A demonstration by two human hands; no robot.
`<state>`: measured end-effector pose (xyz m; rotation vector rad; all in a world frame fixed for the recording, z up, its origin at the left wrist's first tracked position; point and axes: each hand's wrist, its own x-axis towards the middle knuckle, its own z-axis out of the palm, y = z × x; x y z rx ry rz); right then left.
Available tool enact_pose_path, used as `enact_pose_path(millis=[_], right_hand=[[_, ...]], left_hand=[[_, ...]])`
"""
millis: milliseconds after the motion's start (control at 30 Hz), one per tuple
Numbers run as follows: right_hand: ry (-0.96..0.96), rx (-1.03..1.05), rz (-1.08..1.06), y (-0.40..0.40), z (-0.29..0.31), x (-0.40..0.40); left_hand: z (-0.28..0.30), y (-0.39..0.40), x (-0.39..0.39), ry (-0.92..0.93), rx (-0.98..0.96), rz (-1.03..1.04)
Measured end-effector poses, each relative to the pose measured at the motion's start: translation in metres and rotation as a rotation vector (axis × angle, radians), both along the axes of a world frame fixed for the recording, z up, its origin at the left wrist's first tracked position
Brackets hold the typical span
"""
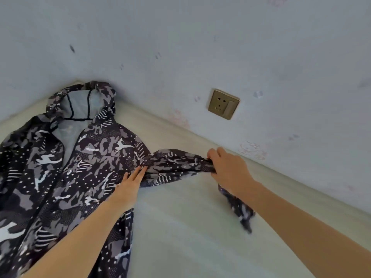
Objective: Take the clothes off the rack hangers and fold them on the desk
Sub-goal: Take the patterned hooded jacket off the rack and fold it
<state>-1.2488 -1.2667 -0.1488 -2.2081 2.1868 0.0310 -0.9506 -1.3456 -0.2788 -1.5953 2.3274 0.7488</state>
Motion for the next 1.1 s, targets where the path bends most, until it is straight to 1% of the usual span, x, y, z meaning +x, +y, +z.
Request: enact_pose_path(millis=[33, 67, 133, 233, 300, 367, 433, 467, 500, 567, 600, 633, 667, 700, 800, 833, 900, 967, 1000, 1067, 1100], right_hand=[[0.083, -0.058, 0.081, 0.008, -0.006, -0.003], [0.141, -0.076, 0.110, 0.018, -0.011, -0.009], [0.163, -0.079, 0.104, 0.036, -0.030, -0.022], [0.194, 0.084, 0.114, 0.063, -0.058, -0.042], [0.174, 0.265, 0.072, 0.077, -0.070, -0.055], [0.064, 0.457, -0.042, 0.083, -0.074, -0.065], [-0.132, 0.630, -0.188, 0.082, -0.068, -0.075], [-0.229, 0.677, -0.253, 0.084, -0.067, -0.082], [-0.271, 0.664, -0.288, 0.084, -0.066, -0.088], [-0.194, 0.510, -0.326, 0.084, -0.066, -0.100], [-0.153, 0.396, -0.358, 0.083, -0.068, -0.106], [-0.143, 0.298, -0.388, 0.082, -0.068, -0.109], [-0.131, 0.219, -0.404, 0.081, -0.069, -0.112], [-0.110, 0.180, -0.404, 0.079, -0.072, -0.115], [0.024, 0.181, -0.359, 0.071, -0.081, -0.121], [0.043, 0.194, -0.361, 0.068, -0.081, -0.122], [0.000, 0.248, -0.374, 0.067, -0.077, -0.127], [-0.130, 0.217, -0.381, 0.070, -0.067, -0.131], [-0.182, 0.157, -0.371, 0.074, -0.061, -0.135], [-0.216, 0.054, -0.365, 0.082, -0.051, -0.144], [-0.211, 0.043, -0.378, 0.088, -0.047, -0.148]], left_hand=[[-0.001, 0.000, 0.000, -0.015, -0.002, 0.004], [-0.001, 0.001, -0.003, -0.030, -0.002, 0.004], [0.000, 0.004, -0.007, -0.074, 0.016, 0.035], [0.007, 0.014, -0.024, -0.144, 0.032, 0.101], [0.011, 0.019, -0.040, -0.173, 0.023, 0.095], [0.012, 0.022, -0.051, -0.188, -0.014, 0.085], [0.015, 0.020, -0.059, -0.176, -0.092, 0.079], [0.016, 0.017, -0.064, -0.135, -0.166, 0.072], [0.018, 0.014, -0.067, -0.059, -0.271, 0.068], [0.022, 0.005, -0.076, 0.154, -0.468, 0.066], [0.026, 0.000, -0.081, 0.253, -0.502, 0.071], [0.029, -0.005, -0.087, 0.311, -0.489, 0.061], [0.030, -0.012, -0.091, 0.321, -0.457, 0.030], [0.028, -0.018, -0.096, 0.294, -0.417, -0.023], [0.022, -0.034, -0.101, 0.135, -0.280, -0.172], [0.021, -0.039, -0.100, 0.096, -0.234, -0.190], [0.022, -0.044, -0.101, 0.073, -0.153, -0.132], [0.027, -0.045, -0.100, 0.129, -0.115, -0.012], [0.028, -0.045, -0.100, 0.187, -0.119, 0.052], [0.028, -0.042, -0.100, 0.312, -0.168, 0.148], [0.027, -0.039, -0.101, 0.349, -0.200, 0.151]])
